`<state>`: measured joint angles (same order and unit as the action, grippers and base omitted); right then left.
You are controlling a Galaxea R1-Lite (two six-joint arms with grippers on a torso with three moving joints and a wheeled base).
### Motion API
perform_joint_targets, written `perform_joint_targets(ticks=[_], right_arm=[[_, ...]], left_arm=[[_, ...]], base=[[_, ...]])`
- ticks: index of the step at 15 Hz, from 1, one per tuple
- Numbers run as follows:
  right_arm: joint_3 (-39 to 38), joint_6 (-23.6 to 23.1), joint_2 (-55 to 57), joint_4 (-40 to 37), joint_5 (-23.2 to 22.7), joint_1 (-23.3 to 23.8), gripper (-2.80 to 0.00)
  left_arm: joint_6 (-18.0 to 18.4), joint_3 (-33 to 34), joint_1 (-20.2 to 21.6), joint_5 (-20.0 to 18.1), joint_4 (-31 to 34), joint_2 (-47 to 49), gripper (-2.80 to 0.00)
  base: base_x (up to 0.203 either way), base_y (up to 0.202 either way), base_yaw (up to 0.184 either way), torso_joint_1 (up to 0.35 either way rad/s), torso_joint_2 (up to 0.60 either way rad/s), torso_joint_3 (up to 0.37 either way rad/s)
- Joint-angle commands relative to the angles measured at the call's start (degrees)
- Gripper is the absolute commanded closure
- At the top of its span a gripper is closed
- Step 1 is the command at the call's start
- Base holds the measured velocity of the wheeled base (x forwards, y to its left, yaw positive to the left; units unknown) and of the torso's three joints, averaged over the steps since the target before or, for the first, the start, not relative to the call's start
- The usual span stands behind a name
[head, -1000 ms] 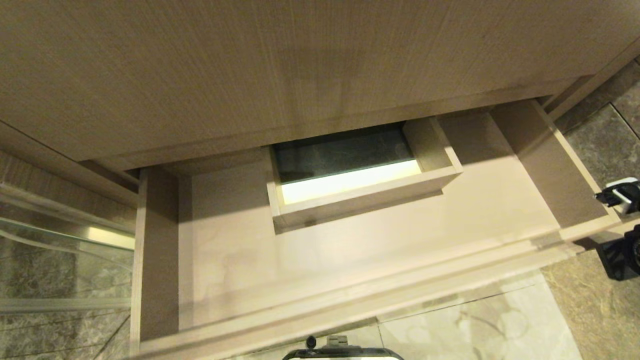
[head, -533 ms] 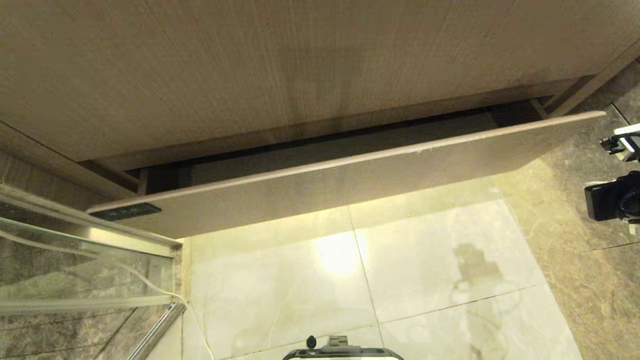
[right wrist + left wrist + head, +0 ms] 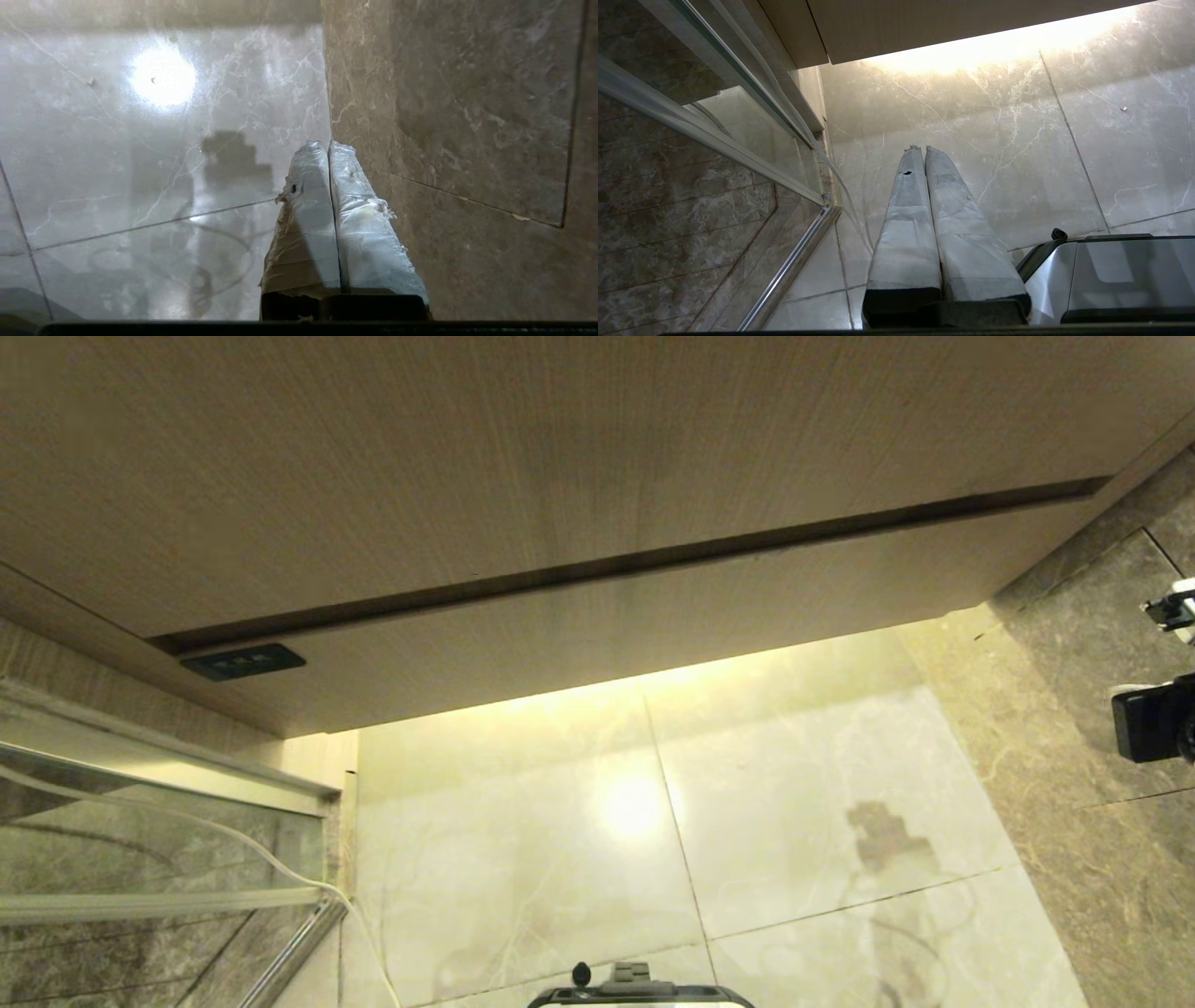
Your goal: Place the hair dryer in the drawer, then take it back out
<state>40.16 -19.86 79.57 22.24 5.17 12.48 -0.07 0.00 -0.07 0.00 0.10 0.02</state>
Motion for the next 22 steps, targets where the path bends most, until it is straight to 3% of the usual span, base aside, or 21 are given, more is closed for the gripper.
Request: perform_joint_targets(ticks=[1, 6, 8, 11, 15, 19, 22], right_arm=[[-2.08, 2.02, -7.49, -0.42, 0.01, -0.02, 0.00], [-9.97, 7.58, -25.17, -9.51, -2.37, -0.83, 0.00], [-14.73, 8.95, -37.79, -11.59, -3.16, -1.74, 0.00], [-26.81, 10.33, -58.82, -11.25, -3.69, -5.74, 0.00], [-40.64, 11.33, -76.99, -10.03, -4.07, -12.34, 0.00], [-42.43, 11.62, -78.85, -12.79, -6.39, -16.66, 0.00], [-42.45, 15.22, -81.65, -15.71, -6.12, -20.38, 0.00]], left_arm=[[-0.01, 0.03, -0.01, 0.00, -0.01, -0.05, 0.00], [-0.01, 0.01, -0.01, 0.00, -0.01, -0.02, 0.00], [-0.01, 0.09, -0.01, 0.00, -0.01, -0.02, 0.00], [-0.01, 0.01, -0.01, 0.00, -0.01, -0.02, 0.00], [-0.01, 0.00, -0.01, 0.00, -0.01, -0.02, 0.00], [-0.01, 0.04, -0.01, 0.00, -0.01, -0.02, 0.00], [-0.01, 0.07, -0.01, 0.00, -0.01, -0.02, 0.00]], base=[[0.000, 0.000, 0.000, 0.000, 0.00, 0.000], [0.000, 0.000, 0.000, 0.000, 0.00, 0.000], [0.000, 0.000, 0.000, 0.000, 0.00, 0.000], [0.000, 0.000, 0.000, 0.000, 0.00, 0.000], [0.000, 0.000, 0.000, 0.000, 0.00, 0.000], [0.000, 0.000, 0.000, 0.000, 0.00, 0.000], [0.000, 0.000, 0.000, 0.000, 0.00, 0.000]])
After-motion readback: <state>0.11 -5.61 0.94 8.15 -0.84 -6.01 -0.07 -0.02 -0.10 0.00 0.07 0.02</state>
